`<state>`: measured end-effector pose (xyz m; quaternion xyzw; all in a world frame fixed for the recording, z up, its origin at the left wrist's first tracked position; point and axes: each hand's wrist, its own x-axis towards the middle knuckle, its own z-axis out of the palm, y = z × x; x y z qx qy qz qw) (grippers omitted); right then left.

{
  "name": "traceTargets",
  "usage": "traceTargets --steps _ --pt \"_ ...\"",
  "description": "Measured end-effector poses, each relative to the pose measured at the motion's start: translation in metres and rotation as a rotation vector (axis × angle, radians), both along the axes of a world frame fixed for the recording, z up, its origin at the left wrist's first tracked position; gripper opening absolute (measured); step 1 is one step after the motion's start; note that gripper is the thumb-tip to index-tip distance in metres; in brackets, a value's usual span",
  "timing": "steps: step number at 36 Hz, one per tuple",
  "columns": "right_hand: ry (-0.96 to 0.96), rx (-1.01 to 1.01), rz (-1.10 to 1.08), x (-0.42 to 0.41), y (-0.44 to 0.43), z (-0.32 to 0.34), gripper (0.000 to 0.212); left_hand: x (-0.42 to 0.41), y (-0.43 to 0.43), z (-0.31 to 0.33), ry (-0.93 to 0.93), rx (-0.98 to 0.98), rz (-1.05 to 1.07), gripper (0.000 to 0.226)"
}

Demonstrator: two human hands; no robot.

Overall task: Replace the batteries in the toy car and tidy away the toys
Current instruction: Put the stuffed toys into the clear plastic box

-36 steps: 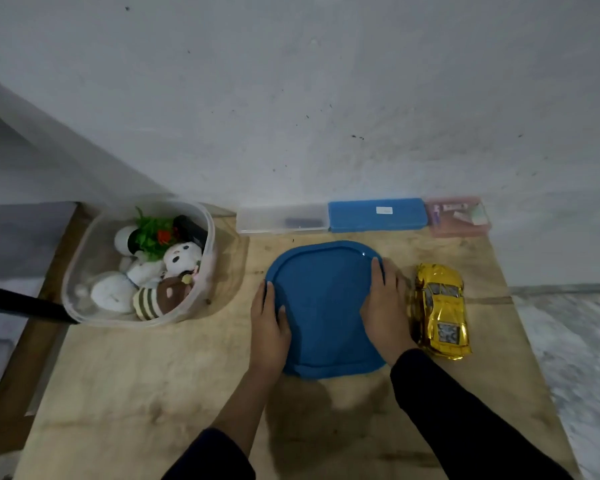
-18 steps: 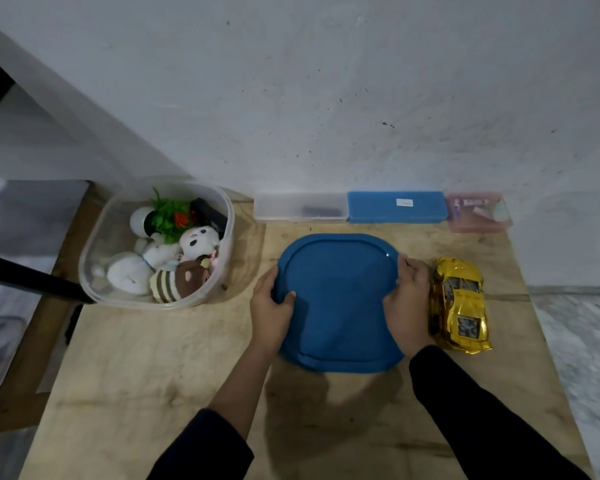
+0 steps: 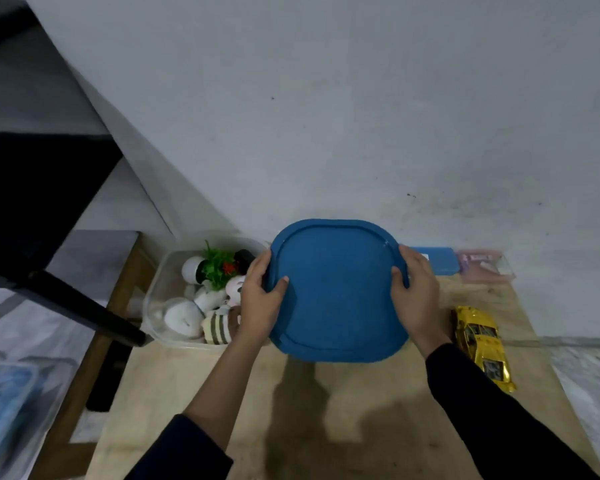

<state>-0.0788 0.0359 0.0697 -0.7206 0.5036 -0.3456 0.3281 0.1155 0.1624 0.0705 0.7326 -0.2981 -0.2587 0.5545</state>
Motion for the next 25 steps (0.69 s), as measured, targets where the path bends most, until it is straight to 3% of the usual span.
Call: traceTargets --steps 9,19,25 --pt "-0.150 0.137 0.153 0.102 0.042 0.005 0.047 0.093 0.052 0.011 0.025 0.046 0.102 0.057" --pt "-0.028 0.189 0.132 0.170 0.096 -0.035 0.045 0.145 0.098 -0.031 -0.131 0.348 0.081 0.064" --pt "-0.020 0.180 0.083 0.183 0.092 -0.045 0.044 0.157 0.092 -0.038 -0.241 0.339 0.026 0.063"
